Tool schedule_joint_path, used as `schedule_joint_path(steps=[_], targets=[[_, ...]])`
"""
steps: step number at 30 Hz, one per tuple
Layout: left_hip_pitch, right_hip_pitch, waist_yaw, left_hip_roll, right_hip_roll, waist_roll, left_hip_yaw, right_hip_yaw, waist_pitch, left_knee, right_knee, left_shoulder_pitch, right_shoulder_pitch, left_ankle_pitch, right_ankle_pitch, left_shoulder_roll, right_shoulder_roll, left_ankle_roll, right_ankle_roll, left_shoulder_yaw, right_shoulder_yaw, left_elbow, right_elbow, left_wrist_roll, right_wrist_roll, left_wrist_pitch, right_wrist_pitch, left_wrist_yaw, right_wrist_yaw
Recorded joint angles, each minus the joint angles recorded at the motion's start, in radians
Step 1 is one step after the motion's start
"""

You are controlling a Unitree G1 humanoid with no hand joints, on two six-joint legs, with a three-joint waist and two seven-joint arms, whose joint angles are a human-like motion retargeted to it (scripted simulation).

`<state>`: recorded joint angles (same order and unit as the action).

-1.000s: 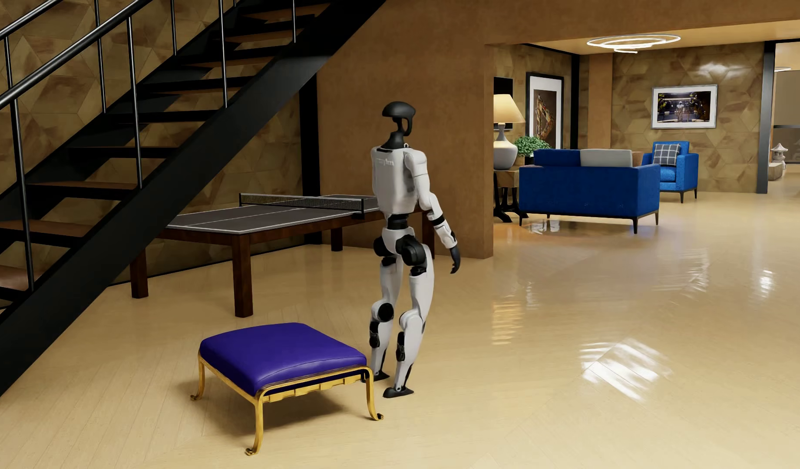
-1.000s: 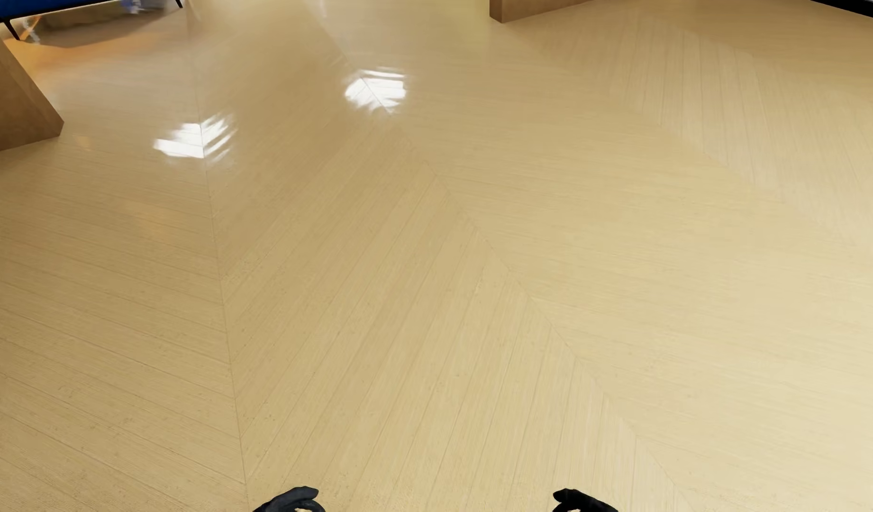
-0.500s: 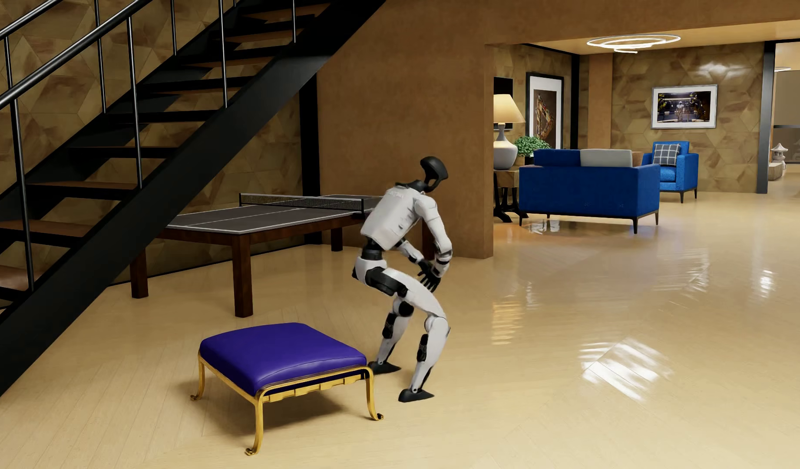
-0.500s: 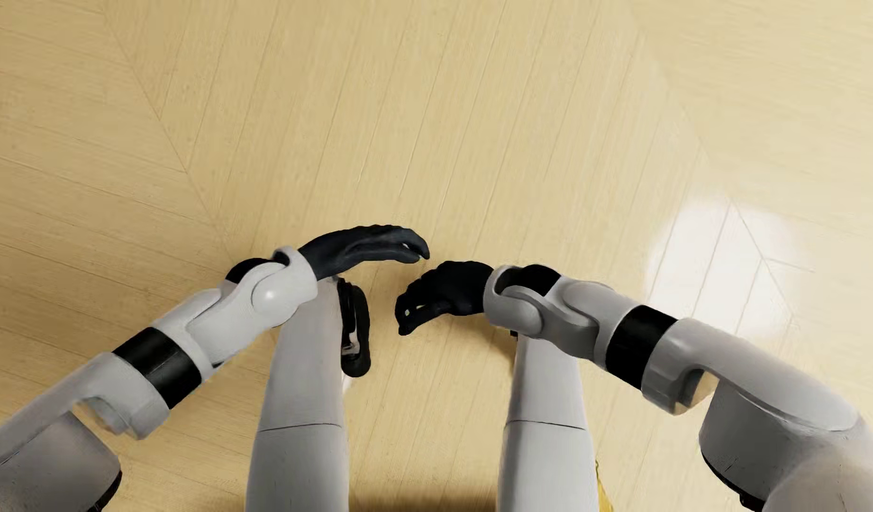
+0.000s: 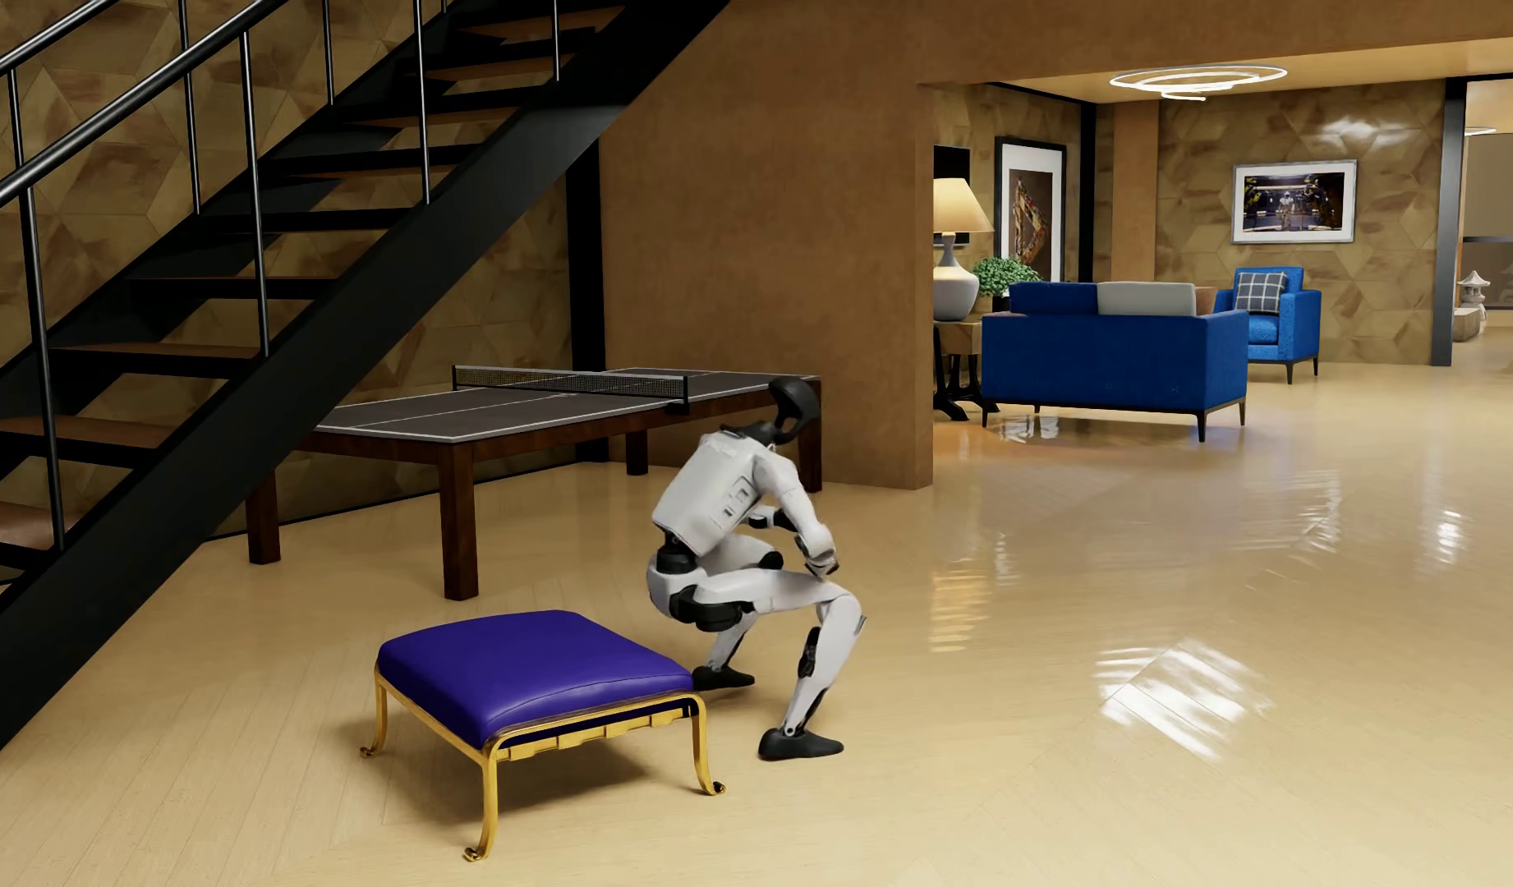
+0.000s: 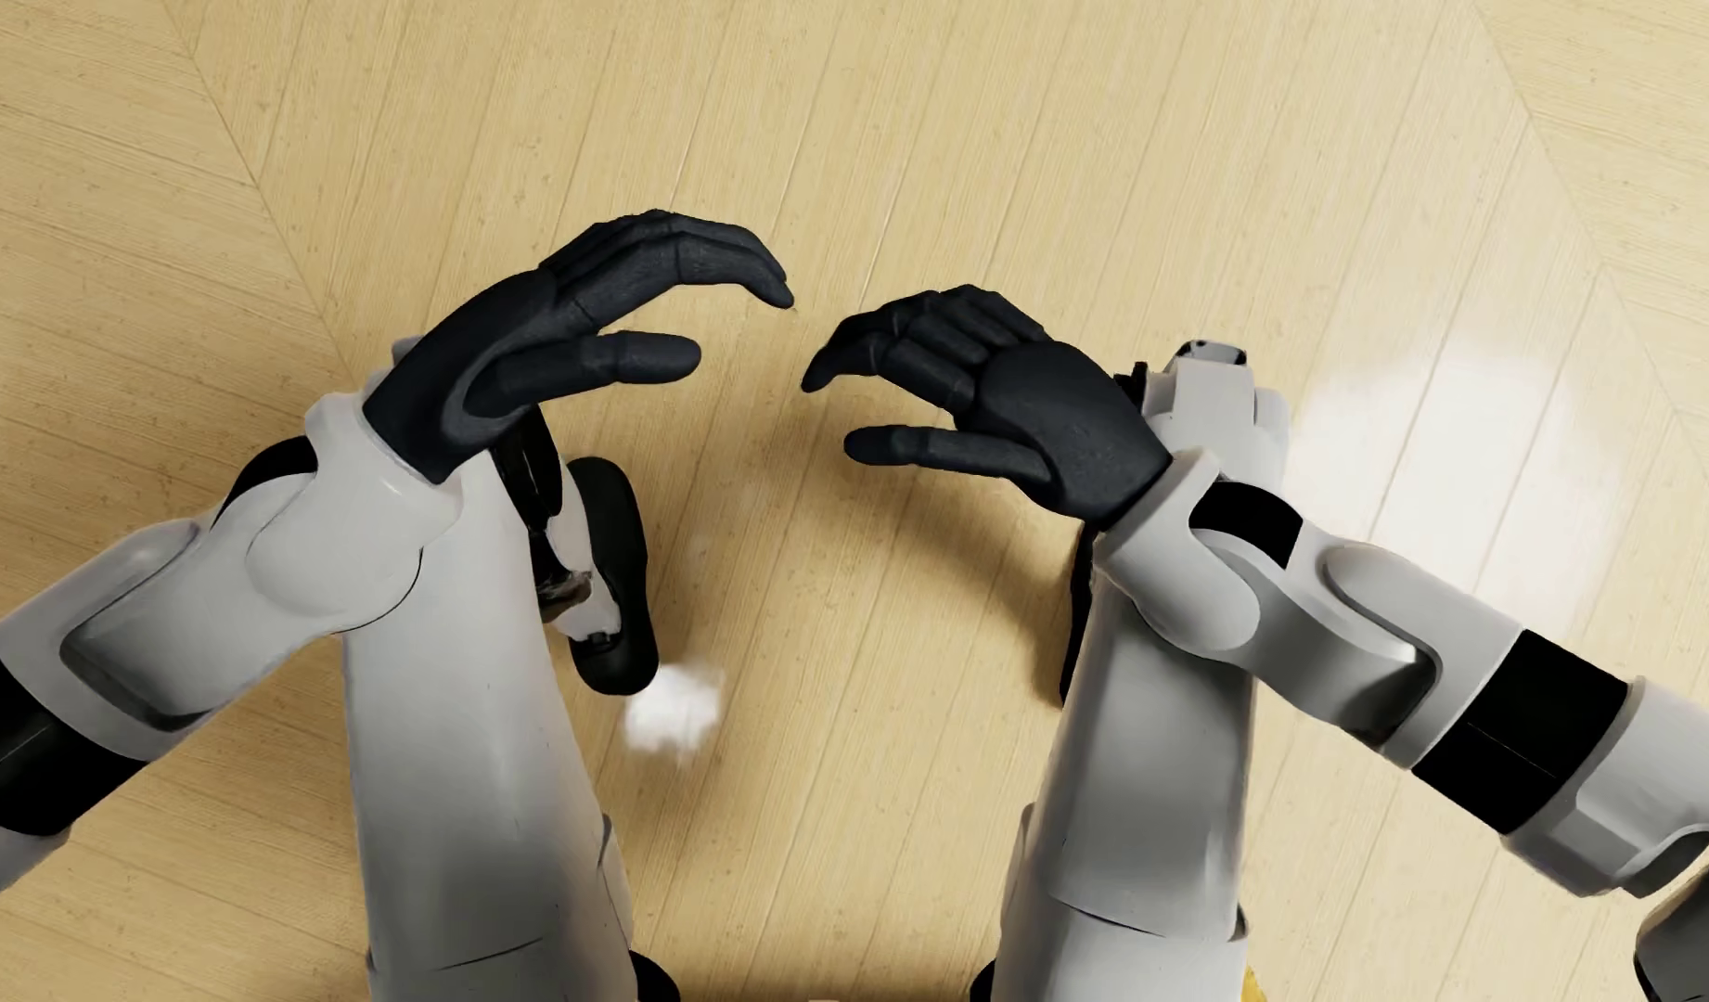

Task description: Sit down on the dark blue chair

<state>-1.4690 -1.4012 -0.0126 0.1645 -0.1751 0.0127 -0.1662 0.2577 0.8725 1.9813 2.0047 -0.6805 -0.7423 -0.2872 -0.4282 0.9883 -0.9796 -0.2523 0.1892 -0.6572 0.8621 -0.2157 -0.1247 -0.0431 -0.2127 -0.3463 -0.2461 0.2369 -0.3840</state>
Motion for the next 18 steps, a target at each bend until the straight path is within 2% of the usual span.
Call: schedule_joint_path(steps=[3, 6, 8, 11, 14, 18], targets=[[0.085, 0.089, 0.0, 0.006, -0.009, -0.008, 0.003, -0.013, -0.041, 0.003, 0.002, 0.108, 0.126, 0.028, 0.03, -0.113, 0.119, 0.011, -0.006, 0.078, -0.12, 0.119, 0.126, 0.047, -0.026, 0.035, 0.019, -0.08, 0.091], [0.177, 0.18, 0.005, 0.013, -0.021, -0.011, 0.009, -0.023, -0.092, 0.004, 0.003, 0.224, 0.229, 0.037, 0.041, -0.28, 0.254, 0.019, -0.01, 0.191, -0.222, 0.255, 0.267, 0.113, -0.047, 0.057, 0.029, -0.138, 0.164], [0.227, 0.235, 0.009, 0.011, -0.027, -0.004, 0.013, -0.031, -0.134, -0.001, -0.004, 0.296, 0.282, 0.042, 0.047, -0.409, 0.335, 0.029, -0.01, 0.265, -0.275, 0.354, 0.354, 0.149, -0.059, 0.064, 0.027, -0.142, 0.198], [0.28, 0.296, 0.015, 0.0, -0.022, 0.002, 0.016, -0.037, -0.181, -0.011, -0.018, 0.347, 0.332, 0.052, 0.06, -0.568, 0.428, 0.045, -0.02, 0.339, -0.333, 0.476, 0.465, 0.172, -0.058, 0.083, 0.037, -0.124, 0.22], [0.32, 0.351, 0.02, -0.025, -0.017, 0.011, 0.02, -0.044, -0.221, -0.016, -0.029, 0.342, 0.353, 0.062, 0.068, -0.609, 0.465, 0.072, -0.031, 0.317, -0.345, 0.577, 0.556, 0.165, -0.033, 0.093, 0.051, -0.098, 0.201], [0.36, 0.404, 0.021, -0.04, -0.009, 0.022, 0.025, -0.051, -0.273, -0.016, -0.038, 0.385, 0.426, 0.067, 0.076, -0.617, 0.498, 0.096, -0.041, 0.333, -0.417, 0.711, 0.677, 0.096, 0.05, 0.119, 0.108, -0.035, 0.149]])
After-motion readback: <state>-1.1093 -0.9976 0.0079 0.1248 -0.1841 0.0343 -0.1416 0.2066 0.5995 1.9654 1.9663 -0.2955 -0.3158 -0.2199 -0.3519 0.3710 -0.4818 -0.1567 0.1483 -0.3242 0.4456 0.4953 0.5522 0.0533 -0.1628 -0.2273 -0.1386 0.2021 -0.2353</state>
